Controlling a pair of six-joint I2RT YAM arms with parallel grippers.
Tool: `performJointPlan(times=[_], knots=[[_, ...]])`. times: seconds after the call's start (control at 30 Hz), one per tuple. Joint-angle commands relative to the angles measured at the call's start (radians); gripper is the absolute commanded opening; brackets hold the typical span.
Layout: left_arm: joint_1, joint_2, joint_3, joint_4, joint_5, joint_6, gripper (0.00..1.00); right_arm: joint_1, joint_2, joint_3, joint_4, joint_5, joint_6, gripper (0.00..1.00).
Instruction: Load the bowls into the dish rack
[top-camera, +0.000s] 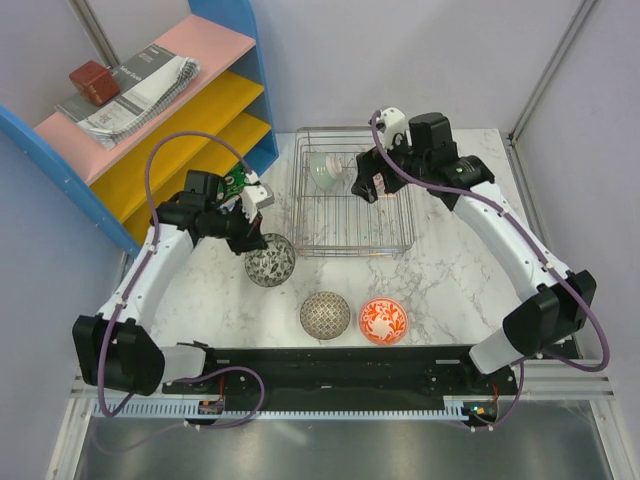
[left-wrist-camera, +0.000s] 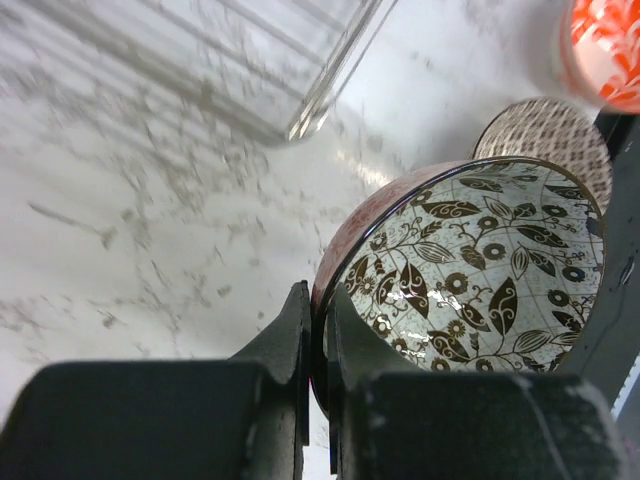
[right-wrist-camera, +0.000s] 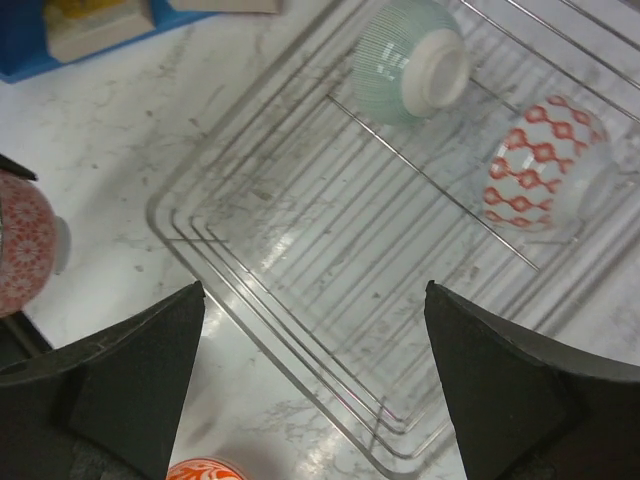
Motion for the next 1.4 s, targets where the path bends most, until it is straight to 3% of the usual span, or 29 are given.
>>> performJointPlan(times=[0.0, 0.13, 0.27, 0.5, 1.37], knots=[[-0.052, -0.015, 0.139, -0.055, 0.133, -0.008, 0.02, -0.001, 0.069, 0.095, -0.001, -0.317, 0.090, 0.98], [-0.096, 0.043, 0.252, -0.030, 0.163, -0.042, 0.02, -0.003, 0.148, 0.142, 0.010, -0.556, 0.181, 0.98], [-0.131, 0.118, 0.321, 0.040, 0.094, -0.073, 0.02, -0.003, 0.196, 0.121, 0.089, -0.702, 0.270, 0.98], [-0.139, 0.237, 0.424, 0.122, 0.027, -0.125, 0.02, -0.003, 0.227, 0.063, 0.166, -0.769, 0.350, 0.98], [-0.208, 0.232, 0.450, 0.199, 0.025, -0.169, 0.02, -0.001, 0.305, -0.046, 0.396, -0.837, 0.548, 0.95]])
